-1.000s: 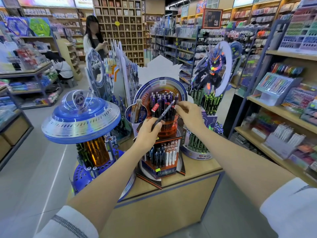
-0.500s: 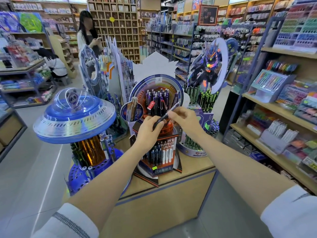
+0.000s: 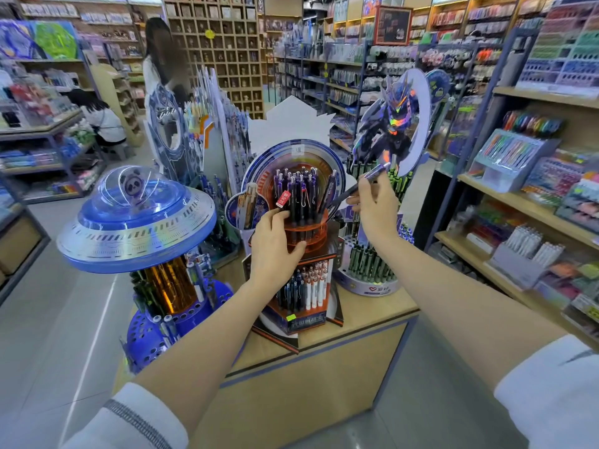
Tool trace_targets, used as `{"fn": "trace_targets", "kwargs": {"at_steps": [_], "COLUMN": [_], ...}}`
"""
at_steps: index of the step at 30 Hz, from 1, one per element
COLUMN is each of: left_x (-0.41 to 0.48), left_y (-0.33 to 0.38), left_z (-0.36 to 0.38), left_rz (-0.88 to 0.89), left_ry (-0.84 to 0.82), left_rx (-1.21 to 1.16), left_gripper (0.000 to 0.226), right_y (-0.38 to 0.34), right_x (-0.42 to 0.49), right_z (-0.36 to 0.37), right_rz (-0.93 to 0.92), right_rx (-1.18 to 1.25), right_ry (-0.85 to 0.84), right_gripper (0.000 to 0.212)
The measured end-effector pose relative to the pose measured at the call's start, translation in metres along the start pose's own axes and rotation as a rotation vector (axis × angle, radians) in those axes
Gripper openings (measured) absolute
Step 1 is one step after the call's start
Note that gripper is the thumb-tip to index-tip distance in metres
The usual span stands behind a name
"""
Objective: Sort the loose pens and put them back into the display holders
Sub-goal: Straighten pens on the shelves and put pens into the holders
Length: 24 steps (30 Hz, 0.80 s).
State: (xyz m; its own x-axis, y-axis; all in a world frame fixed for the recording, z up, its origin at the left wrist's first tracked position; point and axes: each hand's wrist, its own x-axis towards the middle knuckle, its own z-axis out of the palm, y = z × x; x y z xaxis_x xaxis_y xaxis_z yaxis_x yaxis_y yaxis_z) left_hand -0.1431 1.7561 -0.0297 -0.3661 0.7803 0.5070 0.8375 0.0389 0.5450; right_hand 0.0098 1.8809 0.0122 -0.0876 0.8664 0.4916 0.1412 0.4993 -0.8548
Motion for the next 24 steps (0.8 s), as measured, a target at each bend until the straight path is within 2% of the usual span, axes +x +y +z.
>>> {"fn": "trace_targets", "kwargs": {"at_steps": [9, 12, 16, 20, 24], "left_x": [0.003, 0.004, 0.006, 0.007, 0.007], "left_y": [-0.006, -0.008, -0.01, -0.012, -0.012], "left_z": [0.002, 0.003, 0.003, 0.004, 0.004], "left_rz": [0.045, 0.053, 0.052, 0.047, 0.053], "left_ry": [0.023, 0.031, 0.035, 0.035, 0.044], "left_rx": [-0.026, -0.04, -0.06, -0.08, -0.084], "left_gripper": [0.061, 0.058, 0.056, 0.053, 0.053], "right_y": [0.002, 0.003, 0.002, 0.002, 0.005], "right_x": [0.004, 0.004, 0.002, -0.001, -0.002], "right_z": [0.019, 0.021, 0.019, 0.019, 0.022], "right_rz": [-0.143, -0.144, -0.09, -0.032, -0.054], "right_rx": [-0.264, -0.225, -0.08, 0.02, -0.001], "right_ry": [-0.281, -0.337, -0.331, -0.449, -0.384], "right_gripper": [0.017, 0.013, 0.01, 0.015, 0.014]}}
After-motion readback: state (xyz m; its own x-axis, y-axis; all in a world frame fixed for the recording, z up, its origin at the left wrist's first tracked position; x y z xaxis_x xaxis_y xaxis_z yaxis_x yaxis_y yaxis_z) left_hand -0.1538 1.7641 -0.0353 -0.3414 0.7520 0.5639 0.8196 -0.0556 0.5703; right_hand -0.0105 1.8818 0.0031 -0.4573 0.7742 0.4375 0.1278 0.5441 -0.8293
